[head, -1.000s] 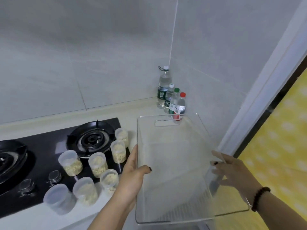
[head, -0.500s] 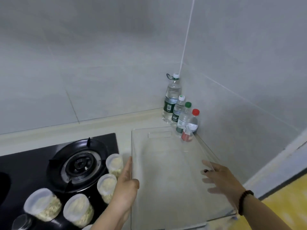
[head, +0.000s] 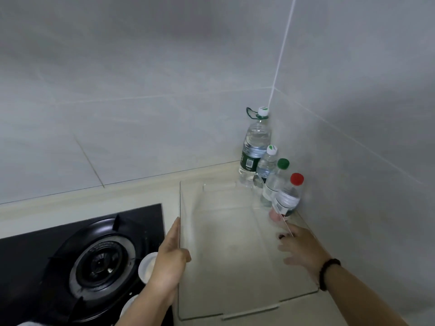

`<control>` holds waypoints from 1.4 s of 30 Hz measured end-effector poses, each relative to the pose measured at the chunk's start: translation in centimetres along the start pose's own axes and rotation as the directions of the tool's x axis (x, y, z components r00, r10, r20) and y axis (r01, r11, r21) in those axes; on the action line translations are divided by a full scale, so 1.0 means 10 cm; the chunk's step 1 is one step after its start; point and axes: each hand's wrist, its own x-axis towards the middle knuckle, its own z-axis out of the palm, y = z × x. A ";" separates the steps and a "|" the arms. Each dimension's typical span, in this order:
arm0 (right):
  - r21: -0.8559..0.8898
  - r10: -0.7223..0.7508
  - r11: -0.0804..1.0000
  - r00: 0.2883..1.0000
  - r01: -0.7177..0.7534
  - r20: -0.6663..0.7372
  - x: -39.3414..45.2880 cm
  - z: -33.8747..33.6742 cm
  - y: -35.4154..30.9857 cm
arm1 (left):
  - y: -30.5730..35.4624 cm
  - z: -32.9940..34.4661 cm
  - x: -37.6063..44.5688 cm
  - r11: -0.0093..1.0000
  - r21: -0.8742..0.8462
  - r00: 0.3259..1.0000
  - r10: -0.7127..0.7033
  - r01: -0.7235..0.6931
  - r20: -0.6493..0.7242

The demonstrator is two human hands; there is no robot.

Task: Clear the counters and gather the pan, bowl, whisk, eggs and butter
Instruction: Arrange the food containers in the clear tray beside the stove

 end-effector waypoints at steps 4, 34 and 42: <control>-0.103 -0.096 0.990 0.995 0.099 0.039 0.32 0.04 -0.14 | 0.06 0.06 0.24 0.998 -0.051 0.999 -0.039 0.037 -0.021; -0.196 -0.277 0.939 0.959 0.283 0.057 1.76 0.35 -0.53 | -0.08 0.06 1.60 0.995 -0.099 0.984 -0.002 -0.016 -0.181; -0.165 -0.259 0.951 0.965 0.263 0.046 1.74 0.24 -0.54 | -0.05 0.22 1.59 0.994 -0.104 0.987 0.008 -0.025 -0.161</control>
